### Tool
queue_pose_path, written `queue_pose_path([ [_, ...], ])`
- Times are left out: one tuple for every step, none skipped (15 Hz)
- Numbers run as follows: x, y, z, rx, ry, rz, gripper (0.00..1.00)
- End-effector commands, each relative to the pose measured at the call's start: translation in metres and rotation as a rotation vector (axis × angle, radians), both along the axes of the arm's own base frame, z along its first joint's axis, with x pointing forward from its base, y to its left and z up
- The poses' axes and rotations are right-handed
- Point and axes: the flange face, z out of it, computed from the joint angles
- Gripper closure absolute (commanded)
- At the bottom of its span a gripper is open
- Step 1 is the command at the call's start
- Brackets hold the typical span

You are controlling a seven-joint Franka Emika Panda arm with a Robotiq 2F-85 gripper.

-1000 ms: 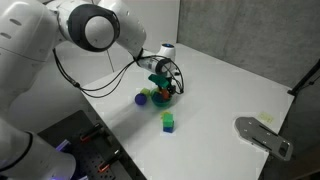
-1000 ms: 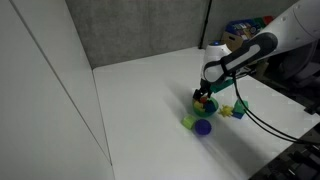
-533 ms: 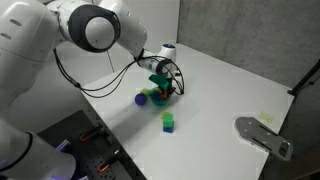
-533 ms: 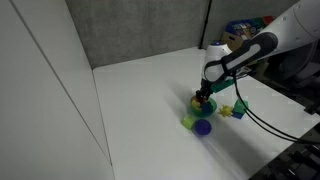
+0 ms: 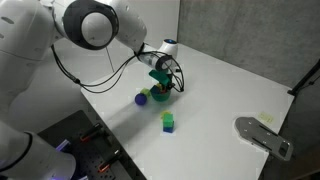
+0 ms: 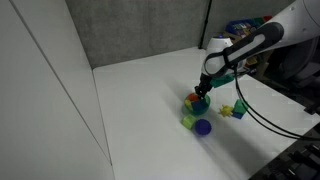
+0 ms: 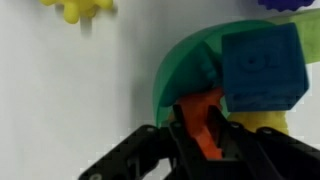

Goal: Remove the yellow toy dog from the green bowl and put it on the table.

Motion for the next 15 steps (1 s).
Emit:
queue_pose_path([
  [-0.005, 0.001, 0.040, 0.051, -0.021, 0.021, 1.00],
  [-0.005, 0.001, 0.048, 0.059, -0.032, 0.024, 1.00],
  [-0.005, 0.001, 0.056, 0.074, -0.037, 0.026, 1.00],
  [-0.006, 0.000, 0.063, 0.084, -0.045, 0.025, 0.99],
  [-0.006, 0.000, 0.068, 0.092, -0.051, 0.027, 0.98],
  [-0.007, -0.002, 0.073, 0.098, -0.055, 0.028, 0.97],
  [-0.008, -0.004, 0.076, 0.100, -0.058, 0.031, 0.98],
  [-0.009, -0.007, 0.077, 0.099, -0.058, 0.033, 0.72],
  [-0.009, -0.010, 0.075, 0.089, -0.061, 0.028, 0.71],
  [-0.010, -0.013, 0.073, 0.092, -0.054, 0.027, 0.63],
  [-0.011, -0.015, 0.069, 0.091, -0.048, 0.023, 0.56],
  [-0.013, -0.016, 0.066, 0.095, -0.033, 0.022, 0.48],
  [-0.018, -0.017, 0.063, 0.093, -0.021, 0.020, 0.41],
  [-0.022, -0.017, 0.061, 0.094, -0.008, 0.018, 0.32],
  [-0.028, -0.017, 0.060, 0.095, 0.008, 0.014, 0.25],
])
